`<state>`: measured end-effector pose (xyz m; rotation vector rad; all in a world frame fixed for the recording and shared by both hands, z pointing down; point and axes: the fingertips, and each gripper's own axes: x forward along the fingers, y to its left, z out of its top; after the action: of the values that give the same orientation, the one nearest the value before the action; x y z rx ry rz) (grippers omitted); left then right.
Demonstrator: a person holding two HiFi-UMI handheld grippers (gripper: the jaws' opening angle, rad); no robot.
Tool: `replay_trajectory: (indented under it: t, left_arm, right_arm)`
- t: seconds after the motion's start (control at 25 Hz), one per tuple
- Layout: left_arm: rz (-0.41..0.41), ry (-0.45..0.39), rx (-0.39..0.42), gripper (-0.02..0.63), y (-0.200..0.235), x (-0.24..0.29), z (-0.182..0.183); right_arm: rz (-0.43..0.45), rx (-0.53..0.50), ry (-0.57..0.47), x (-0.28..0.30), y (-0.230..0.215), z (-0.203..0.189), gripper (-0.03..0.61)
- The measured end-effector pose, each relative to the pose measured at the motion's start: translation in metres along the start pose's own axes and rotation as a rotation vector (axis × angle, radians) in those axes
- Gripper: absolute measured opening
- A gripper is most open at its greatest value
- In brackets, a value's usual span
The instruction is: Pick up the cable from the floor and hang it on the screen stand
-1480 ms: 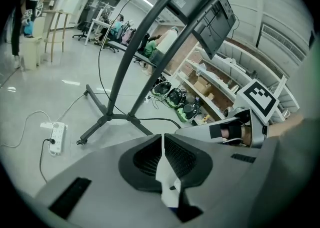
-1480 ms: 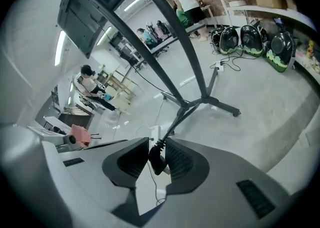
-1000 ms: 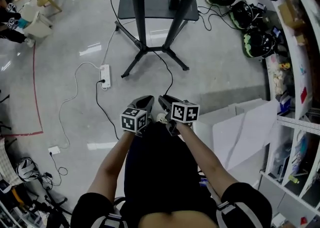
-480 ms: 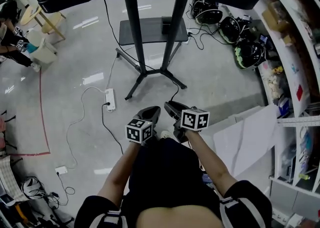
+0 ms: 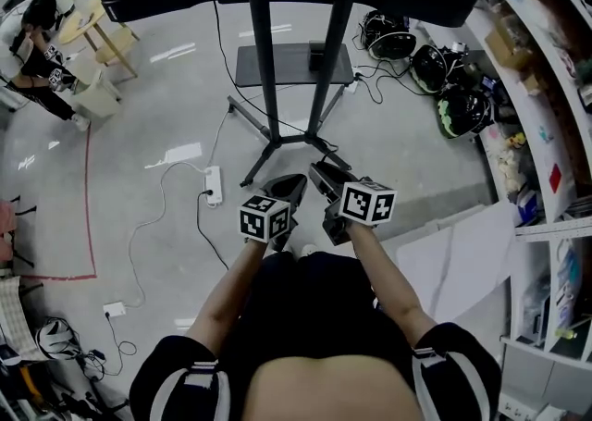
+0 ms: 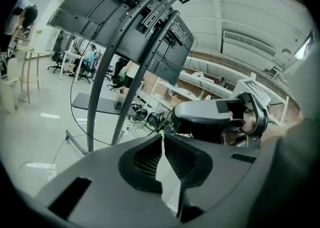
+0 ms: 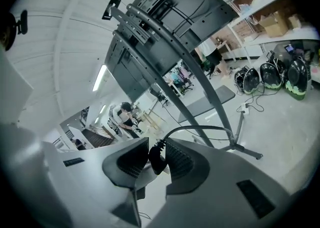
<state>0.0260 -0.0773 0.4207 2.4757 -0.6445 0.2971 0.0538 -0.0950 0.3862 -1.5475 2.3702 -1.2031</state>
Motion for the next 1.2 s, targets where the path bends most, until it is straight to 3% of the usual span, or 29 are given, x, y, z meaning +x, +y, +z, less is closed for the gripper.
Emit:
replay_trajectory:
  t: [0.36,1.2]
  left_arm:
    - [0.016,-0.045,0.063,0.023,-0.011,-0.003,0.036]
    - [-0.117,-0.076,0.242,0.023,-0.036,-0.019,0.121]
  right_arm:
    - [0.044,-0.024,-0.112,-0.012,0.018,0.043,0.117]
    - [0.114,-0.202,-0.249,-0.051,0.070,0.147,0.117]
